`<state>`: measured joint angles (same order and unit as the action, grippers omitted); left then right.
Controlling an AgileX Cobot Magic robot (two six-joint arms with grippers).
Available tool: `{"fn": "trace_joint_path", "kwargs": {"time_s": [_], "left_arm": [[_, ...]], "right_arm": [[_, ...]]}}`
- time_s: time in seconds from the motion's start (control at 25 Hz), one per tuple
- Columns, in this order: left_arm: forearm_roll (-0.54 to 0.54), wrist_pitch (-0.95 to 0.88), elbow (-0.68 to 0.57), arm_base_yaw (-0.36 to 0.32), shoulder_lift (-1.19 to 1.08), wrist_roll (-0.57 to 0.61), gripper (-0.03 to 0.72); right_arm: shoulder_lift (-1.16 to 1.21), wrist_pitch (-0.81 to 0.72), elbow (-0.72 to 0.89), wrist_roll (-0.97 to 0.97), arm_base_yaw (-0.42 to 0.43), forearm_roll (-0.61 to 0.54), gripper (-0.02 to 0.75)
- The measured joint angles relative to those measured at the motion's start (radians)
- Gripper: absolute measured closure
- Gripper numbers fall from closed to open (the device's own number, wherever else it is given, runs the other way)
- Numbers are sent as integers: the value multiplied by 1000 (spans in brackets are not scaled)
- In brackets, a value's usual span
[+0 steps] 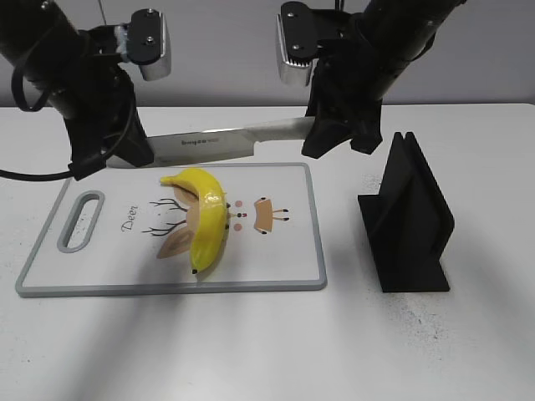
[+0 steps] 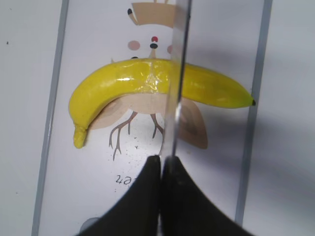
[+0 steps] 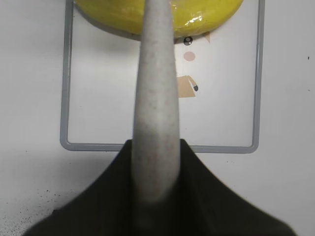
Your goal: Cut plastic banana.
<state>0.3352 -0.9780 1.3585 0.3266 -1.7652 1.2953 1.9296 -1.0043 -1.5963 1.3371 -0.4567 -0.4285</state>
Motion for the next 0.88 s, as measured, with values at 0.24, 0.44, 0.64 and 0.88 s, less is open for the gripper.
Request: {"fn": "trace_joint_path", "kwargs": {"time_s": [0.24, 0.44, 0.64, 0.88], "left_arm": [[-8, 30, 0, 3, -8, 10, 702], [-16, 80, 0, 3, -96, 20, 702], [-9, 186, 4, 6, -266, 21, 696], [-4, 173, 26, 8, -290, 22, 694]], "right_arm": [[9, 4, -1, -37, 0, 2, 576], [106, 5, -6, -123, 0, 37, 576], [296, 62, -13, -163, 0, 97, 573], [322, 48, -25, -196, -2, 130, 569]]}}
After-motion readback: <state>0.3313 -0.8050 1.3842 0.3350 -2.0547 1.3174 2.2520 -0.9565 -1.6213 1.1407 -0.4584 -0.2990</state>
